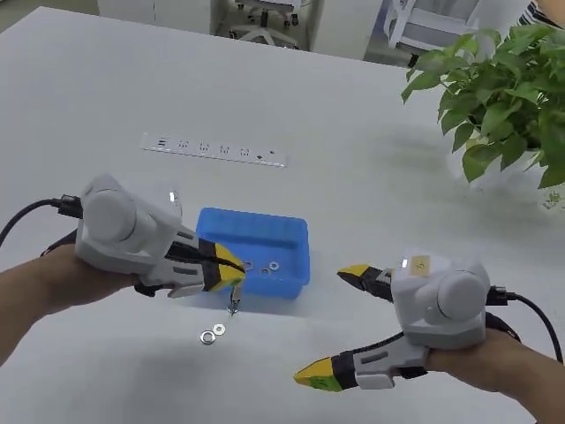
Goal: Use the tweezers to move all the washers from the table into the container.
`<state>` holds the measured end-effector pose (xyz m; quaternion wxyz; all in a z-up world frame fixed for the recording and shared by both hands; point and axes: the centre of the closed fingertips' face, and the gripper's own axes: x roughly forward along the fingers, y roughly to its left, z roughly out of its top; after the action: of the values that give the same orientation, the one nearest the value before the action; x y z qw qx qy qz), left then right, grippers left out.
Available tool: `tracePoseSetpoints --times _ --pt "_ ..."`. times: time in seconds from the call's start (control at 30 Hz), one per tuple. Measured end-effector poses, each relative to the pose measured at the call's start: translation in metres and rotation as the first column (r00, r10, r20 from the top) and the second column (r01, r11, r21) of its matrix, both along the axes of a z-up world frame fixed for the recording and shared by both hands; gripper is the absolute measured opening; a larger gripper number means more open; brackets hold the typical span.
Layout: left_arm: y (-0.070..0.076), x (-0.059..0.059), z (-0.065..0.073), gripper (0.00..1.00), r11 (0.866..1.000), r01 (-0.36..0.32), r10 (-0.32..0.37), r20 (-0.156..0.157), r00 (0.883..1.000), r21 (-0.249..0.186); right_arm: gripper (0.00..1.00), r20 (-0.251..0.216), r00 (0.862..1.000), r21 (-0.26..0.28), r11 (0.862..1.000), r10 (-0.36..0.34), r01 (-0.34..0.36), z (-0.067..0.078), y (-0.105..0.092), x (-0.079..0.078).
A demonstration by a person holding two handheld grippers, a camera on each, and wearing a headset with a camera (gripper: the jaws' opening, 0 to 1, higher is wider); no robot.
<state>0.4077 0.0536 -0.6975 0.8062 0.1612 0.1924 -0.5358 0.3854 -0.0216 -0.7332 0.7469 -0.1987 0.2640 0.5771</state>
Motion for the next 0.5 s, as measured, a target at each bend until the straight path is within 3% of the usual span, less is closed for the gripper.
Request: tracePoseSetpoints --times 0.5 --pt "0.0009 0.0033 -0.0011 0.05 1.000 0.015 -0.015 -0.004 1.000 -0.004 0.92 -0.002 1.000 0.000 1.000 0.021 -0.021 -0.0017 0.0071 -0.0008"
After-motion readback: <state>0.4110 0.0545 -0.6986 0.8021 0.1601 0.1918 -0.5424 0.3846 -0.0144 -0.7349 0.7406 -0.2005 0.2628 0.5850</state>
